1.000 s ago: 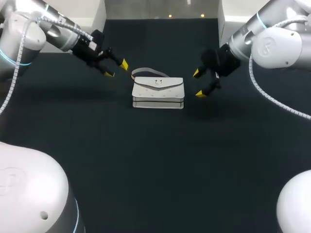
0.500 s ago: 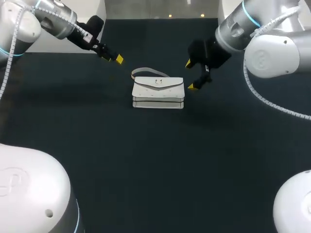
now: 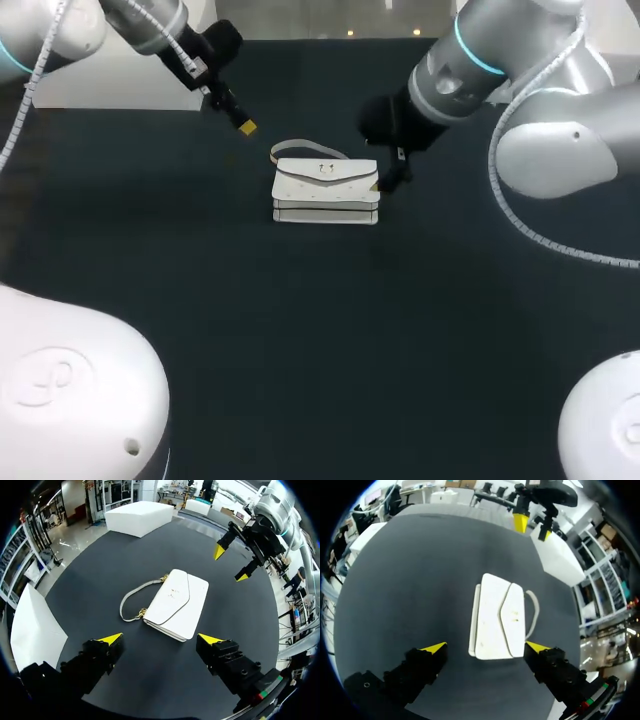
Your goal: Pick up the bag, open it, inspect its contents, close it, and place it on the opposite side
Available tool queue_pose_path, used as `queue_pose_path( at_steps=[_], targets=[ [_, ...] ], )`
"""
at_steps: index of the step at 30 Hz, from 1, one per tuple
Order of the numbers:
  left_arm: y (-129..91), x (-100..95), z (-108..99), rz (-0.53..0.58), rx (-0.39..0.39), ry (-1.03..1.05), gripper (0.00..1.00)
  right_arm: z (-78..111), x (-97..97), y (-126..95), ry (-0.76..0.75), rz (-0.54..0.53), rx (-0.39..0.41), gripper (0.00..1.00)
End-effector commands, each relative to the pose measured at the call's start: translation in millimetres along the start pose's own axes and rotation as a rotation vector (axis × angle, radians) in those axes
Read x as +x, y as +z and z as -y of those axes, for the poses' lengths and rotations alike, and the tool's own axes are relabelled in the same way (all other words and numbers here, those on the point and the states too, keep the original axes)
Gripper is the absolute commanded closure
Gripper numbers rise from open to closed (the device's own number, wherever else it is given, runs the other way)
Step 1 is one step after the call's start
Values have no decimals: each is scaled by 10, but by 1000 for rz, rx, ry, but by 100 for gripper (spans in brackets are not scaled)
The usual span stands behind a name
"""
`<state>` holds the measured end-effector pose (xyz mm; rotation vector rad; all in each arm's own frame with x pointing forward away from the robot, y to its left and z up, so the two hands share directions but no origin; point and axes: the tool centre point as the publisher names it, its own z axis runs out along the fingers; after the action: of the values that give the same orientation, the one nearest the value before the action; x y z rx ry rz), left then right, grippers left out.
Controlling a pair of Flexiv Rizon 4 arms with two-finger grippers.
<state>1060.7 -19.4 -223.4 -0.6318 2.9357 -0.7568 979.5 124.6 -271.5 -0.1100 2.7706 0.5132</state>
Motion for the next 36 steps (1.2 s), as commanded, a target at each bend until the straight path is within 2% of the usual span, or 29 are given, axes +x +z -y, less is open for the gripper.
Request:
queue_pose_path(
  at_steps=[1,2,16,17,19,23,28,32,36],
  targets=[
    [-33,-33,108,-3,-166,45,0,-75,91,162,45,168,149,0],
    [-33,-33,108,-3,-166,45,0,-67,102,182,63,166,120,0],
    [-33,-33,108,-3,-166,45,0,-67,102,182,63,166,120,0],
    [-3,-6,135,25,-141,108,0,-67,102,182,63,166,120,0],
    [51,0,179,82,-119,167,0,-129,105,202,30,219,117,0],
    [148,-15,234,116,-68,284,0,-161,185,285,-17,288,141,0],
    [256,-52,282,145,-23,408,0,-131,277,350,-37,364,158,0],
    [298,-47,323,150,43,521,0,-73,314,413,-35,416,168,0],
    [320,-26,371,156,68,584,0,-4,328,477,-29,462,165,0]
  ],
)
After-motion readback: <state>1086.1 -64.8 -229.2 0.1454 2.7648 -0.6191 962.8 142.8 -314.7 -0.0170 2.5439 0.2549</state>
